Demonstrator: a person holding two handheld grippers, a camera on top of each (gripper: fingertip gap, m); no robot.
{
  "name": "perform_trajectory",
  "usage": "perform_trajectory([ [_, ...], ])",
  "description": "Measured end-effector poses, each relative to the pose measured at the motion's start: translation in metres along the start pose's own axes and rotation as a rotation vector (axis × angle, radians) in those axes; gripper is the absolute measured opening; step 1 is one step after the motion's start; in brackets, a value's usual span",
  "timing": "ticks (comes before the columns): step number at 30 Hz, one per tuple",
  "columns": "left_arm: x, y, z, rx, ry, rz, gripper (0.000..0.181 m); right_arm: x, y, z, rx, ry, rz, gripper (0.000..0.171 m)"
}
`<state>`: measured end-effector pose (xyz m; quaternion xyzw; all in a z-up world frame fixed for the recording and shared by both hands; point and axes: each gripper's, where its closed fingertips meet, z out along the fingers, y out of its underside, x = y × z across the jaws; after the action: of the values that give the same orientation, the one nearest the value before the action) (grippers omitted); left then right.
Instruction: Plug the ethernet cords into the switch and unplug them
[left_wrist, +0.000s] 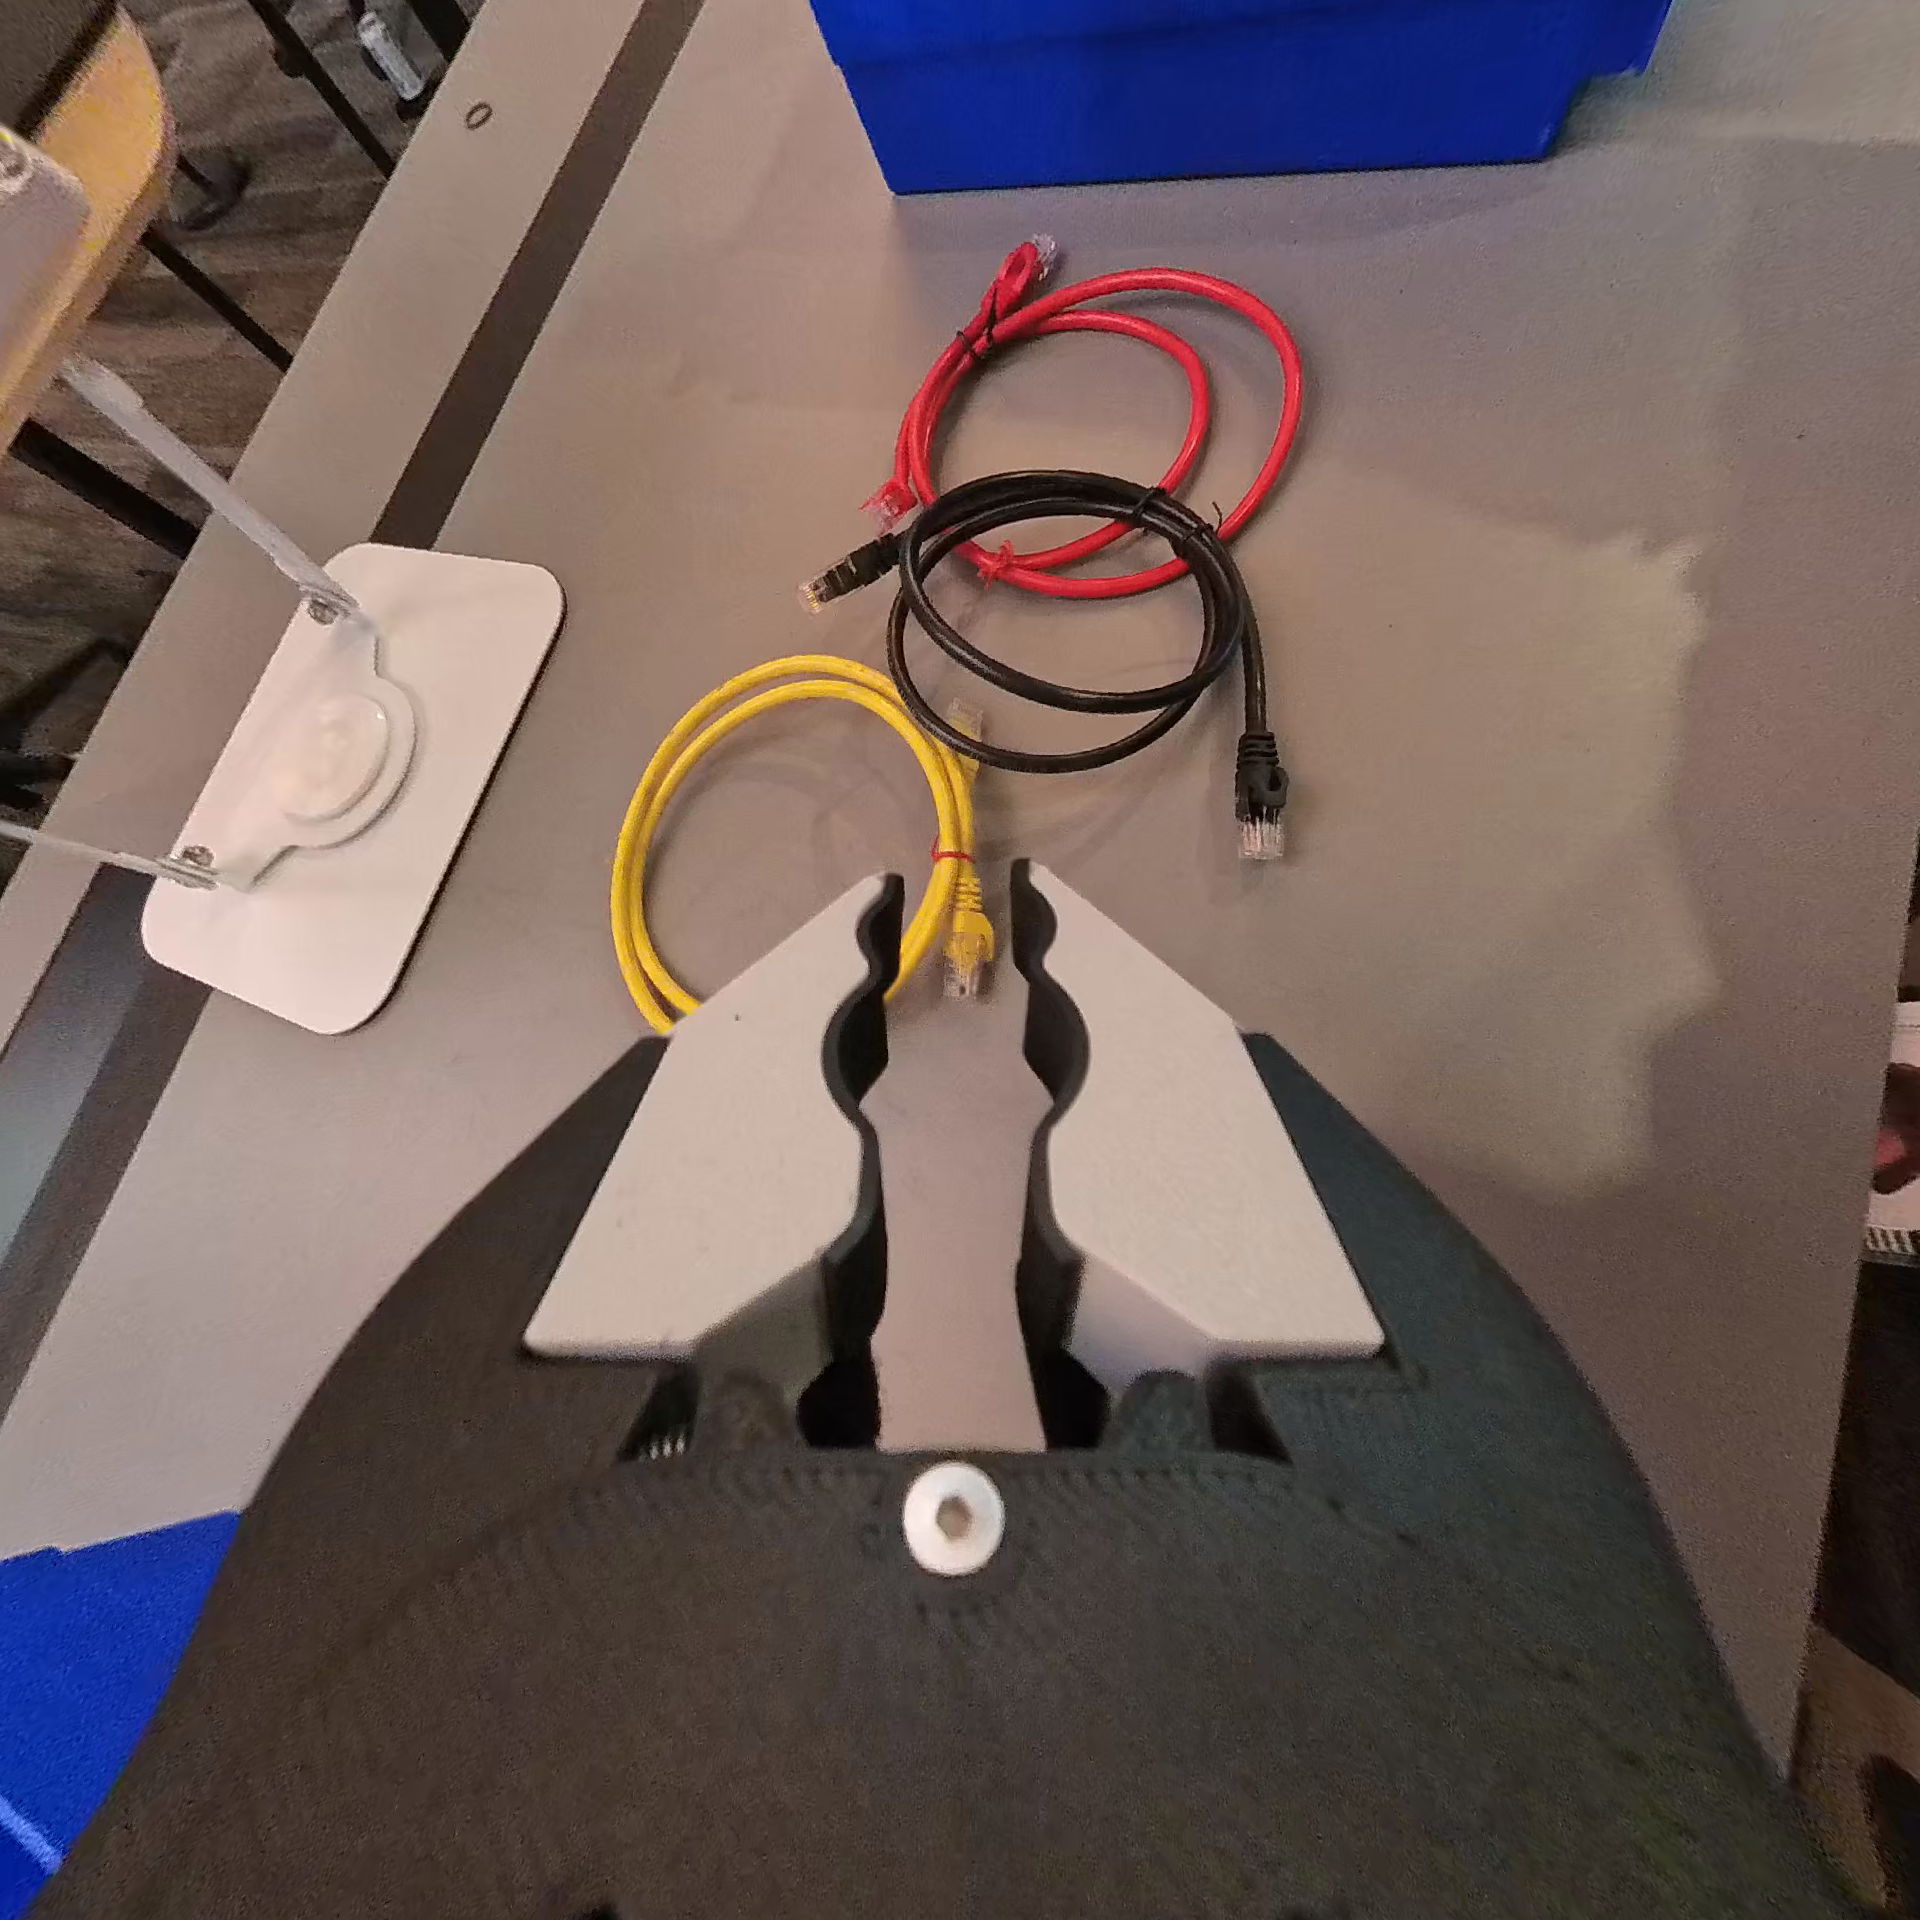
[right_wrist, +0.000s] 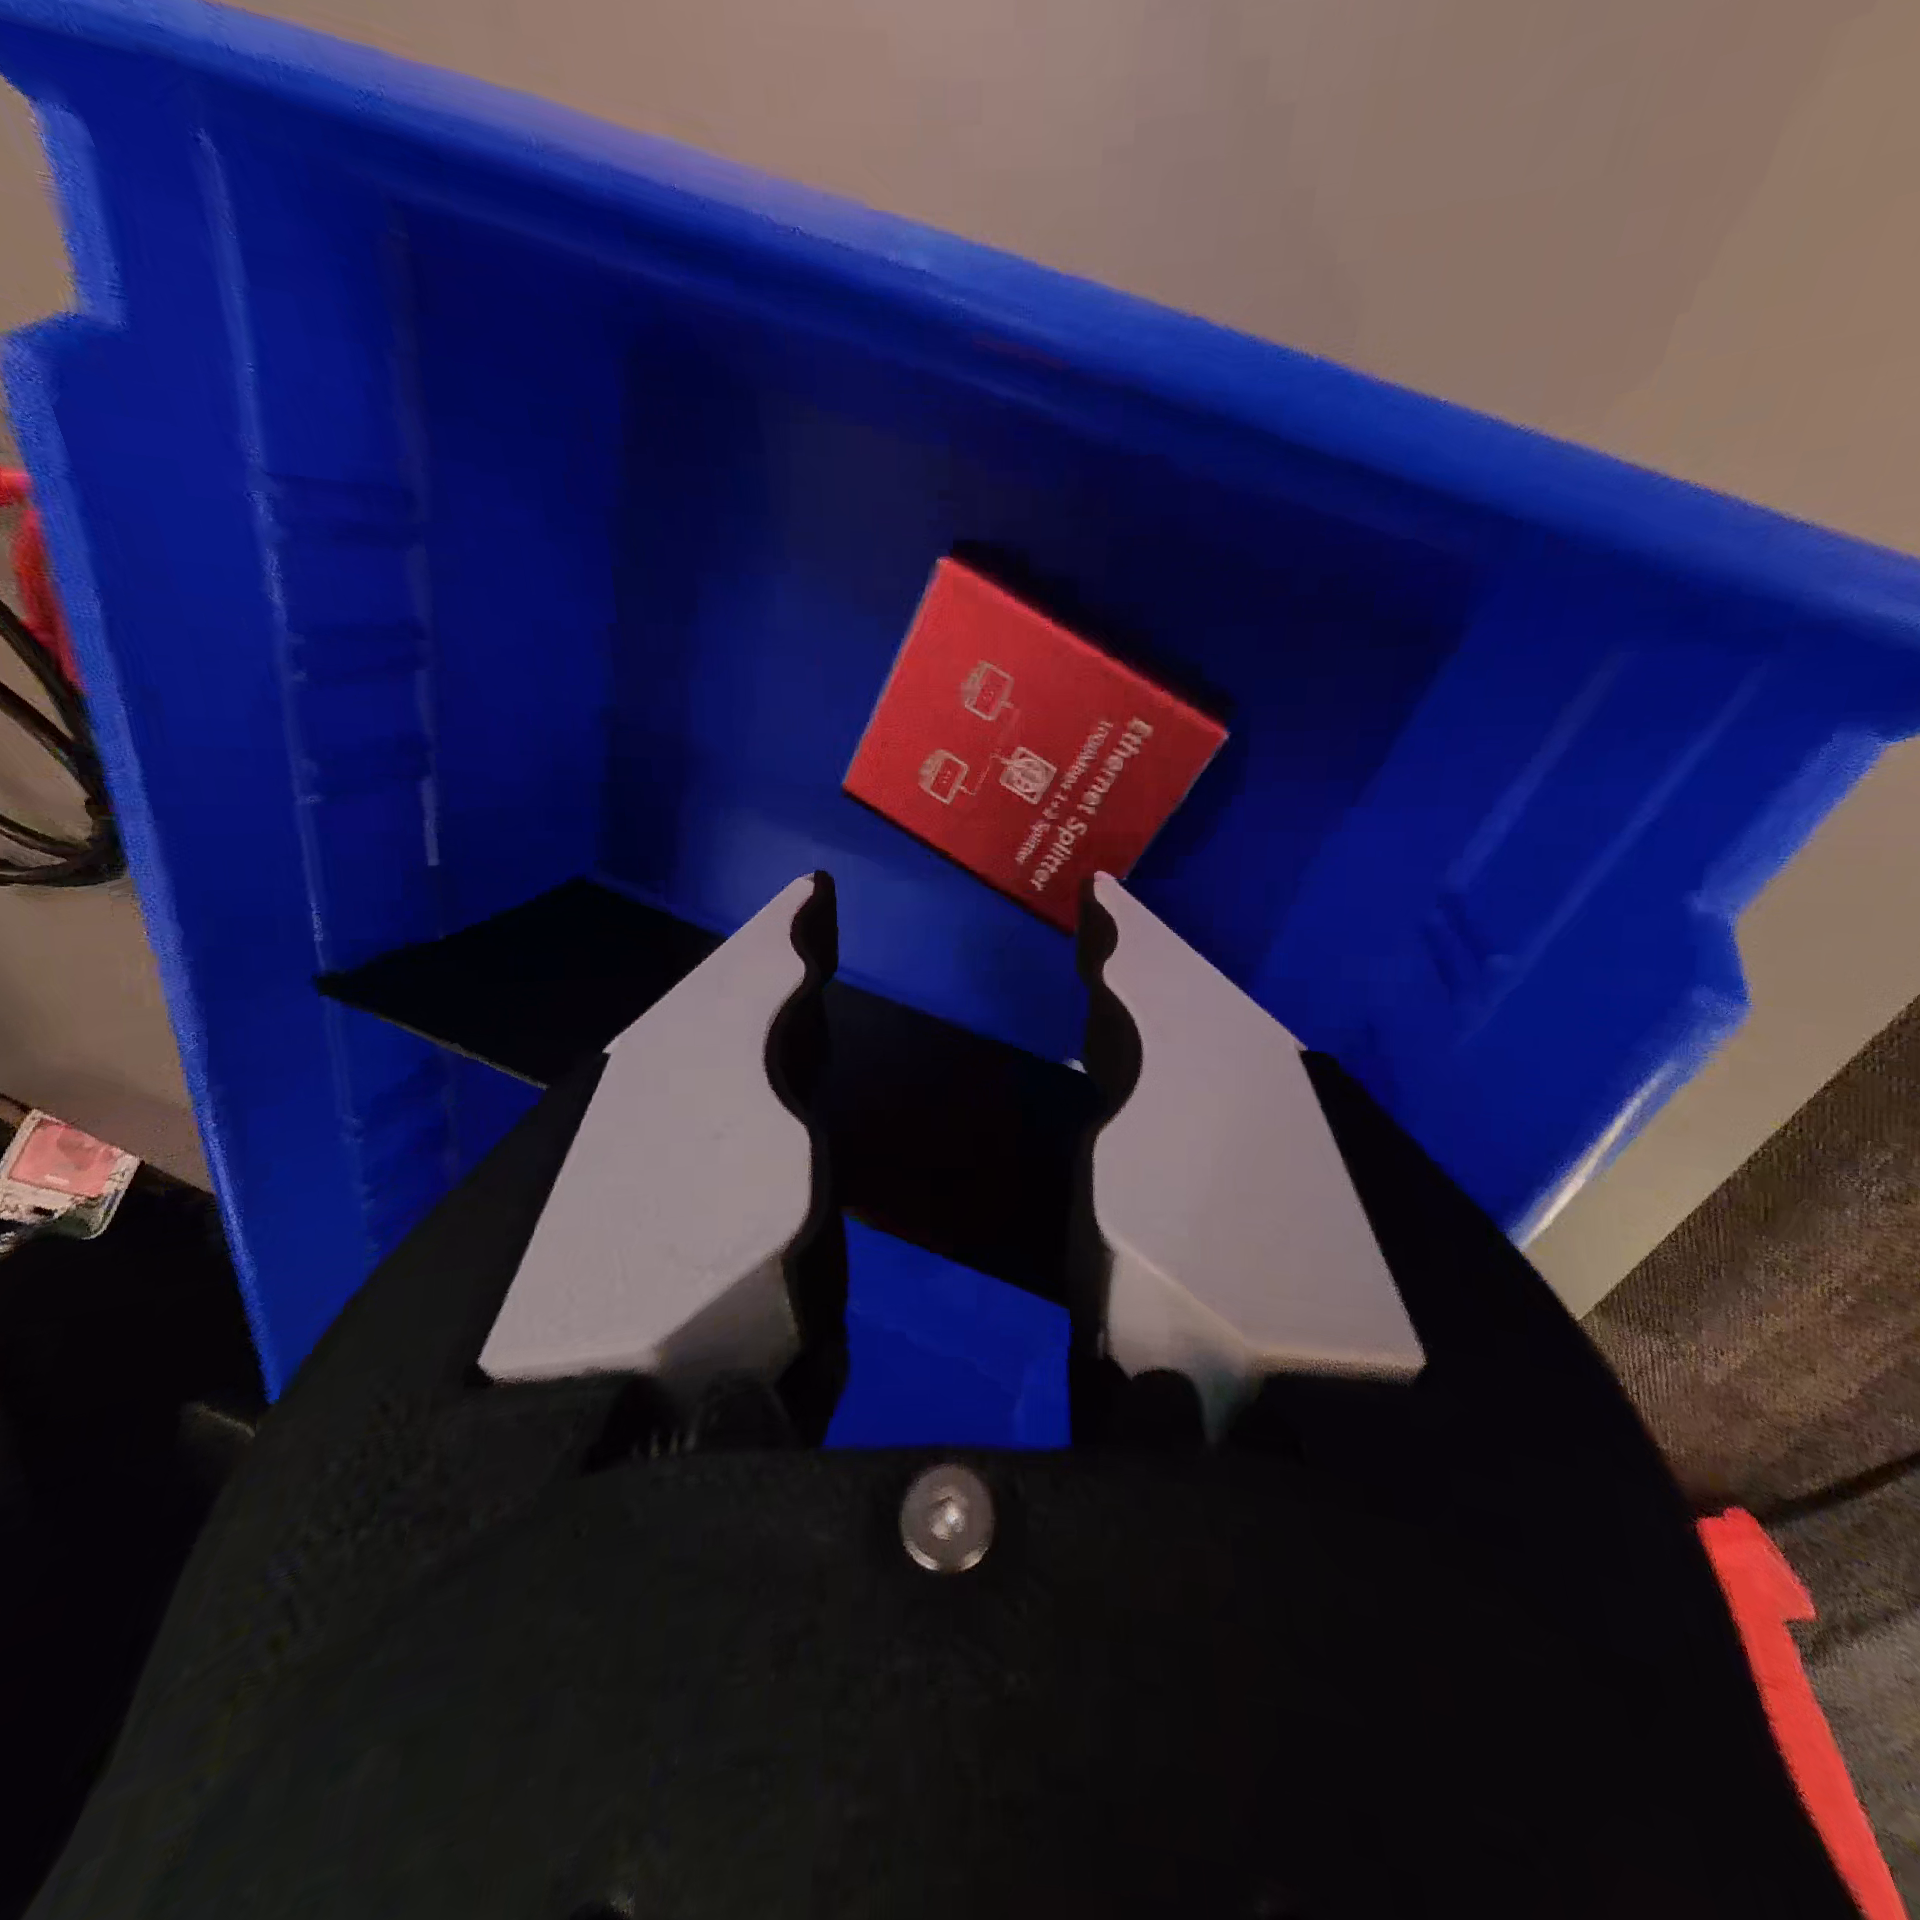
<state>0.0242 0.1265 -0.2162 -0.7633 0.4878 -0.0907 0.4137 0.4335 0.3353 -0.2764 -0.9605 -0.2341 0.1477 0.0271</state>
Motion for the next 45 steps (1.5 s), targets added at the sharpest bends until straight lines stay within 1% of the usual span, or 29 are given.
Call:
perform_trajectory([
  [1, 0.001, 0.001, -0.001, 0.001, 0.002, -0.012, 0.018, 0.001, -0.001, -0.005, 0.016, 0.028, -0.005, 0.045],
  [3, 0.005, 0.006, -0.003, -0.008, 0.015, -0.037, 0.018, -0.003, -0.004, -0.019, 0.06, 0.106, -0.049, 0.045],
  [5, 0.013, 0.01, -0.005, -0.013, 0.031, -0.067, 0.019, -0.024, -0.012, -0.036, 0.129, 0.17, -0.137, 0.045],
  [8, 0.026, 0.021, -0.004, -0.024, 0.051, -0.103, 0.019, -0.091, -0.026, -0.051, 0.231, 0.208, -0.376, 0.042],
  [10, 0.029, 0.029, 0.0, -0.03, 0.048, -0.117, 0.019, -0.145, -0.031, -0.043, 0.258, 0.197, -0.559, 0.04],
  [12, 0.032, 0.034, 0.003, -0.032, 0.063, -0.137, 0.02, -0.194, -0.031, -0.021, 0.229, 0.162, -0.719, 0.042],
  [13, 0.032, 0.035, 0.004, -0.035, 0.066, -0.137, 0.02, -0.212, -0.032, -0.008, 0.213, 0.154, -0.79, 0.041],
  [14, 0.032, 0.036, 0.005, -0.037, 0.064, -0.134, 0.02, -0.225, -0.034, 0.005, 0.195, 0.161, -0.844, 0.037],
  [16, 0.034, 0.036, 0.004, -0.027, 0.074, -0.138, 0.02, -0.232, -0.039, 0.032, 0.125, 0.21, -0.902, 0.034],
  [18, 0.036, 0.033, 0.002, -0.01, 0.086, -0.146, 0.02, -0.225, -0.045, 0.055, 0.047, 0.285, -0.941, 0.032],
  [21, 0.036, 0.025, 0.0, 0.025, 0.107, -0.162, 0.02, -0.207, -0.049, 0.08, -0.068, 0.343, -0.934, 0.032],
  [24, 0.036, 0.024, -0.001, 0.035, 0.116, -0.166, 0.02, -0.198, -0.048, 0.099, -0.139, 0.326, -0.906, 0.031],
  [28, 0.037, 0.029, 0.001, 0.034, 0.132, -0.182, 0.021, -0.193, -0.046, 0.115, -0.192, 0.31, -0.893, 0.018],
  [29, 0.037, 0.029, 0.0, 0.036, 0.133, -0.185, 0.021, -0.191, -0.046, 0.115, -0.192, 0.315, -0.897, 0.009],
  [33, 0.034, 0.03, -0.001, 0.045, 0.132, -0.198, 0.021, -0.193, -0.053, 0.103, -0.134, 0.336, -0.897, 0.008],
  [35, 0.033, 0.031, -0.001, 0.048, 0.133, -0.206, 0.021, -0.193, -0.06, 0.087, -0.089, 0.387, -0.903, 0.009],
  [38, 0.032, 0.033, 0.001, 0.045, 0.136, -0.214, 0.021, -0.195, -0.075, 0.054, 0.01, 0.492, -0.919, 0.009],
  [39, 0.032, 0.033, 0.002, 0.044, 0.137, -0.215, 0.021, -0.195, -0.081, 0.041, 0.047, 0.537, -0.922, 0.009],
  [41, 0.033, 0.034, 0.003, 0.042, 0.137, -0.215, 0.021, -0.195, -0.094, 0.01, 0.119, 0.685, -0.95, 0.008],
  [44, 0.035, 0.034, 0.005, 0.036, 0.138, -0.21, 0.021, -0.208, -0.108, -0.036, 0.231, 0.921, -1.047, 0.008],
  [45, 0.035, 0.035, 0.006, 0.034, 0.137, -0.209, 0.021, -0.218, -0.107, -0.045, 0.254, 0.955, -1.09, 0.008],
])
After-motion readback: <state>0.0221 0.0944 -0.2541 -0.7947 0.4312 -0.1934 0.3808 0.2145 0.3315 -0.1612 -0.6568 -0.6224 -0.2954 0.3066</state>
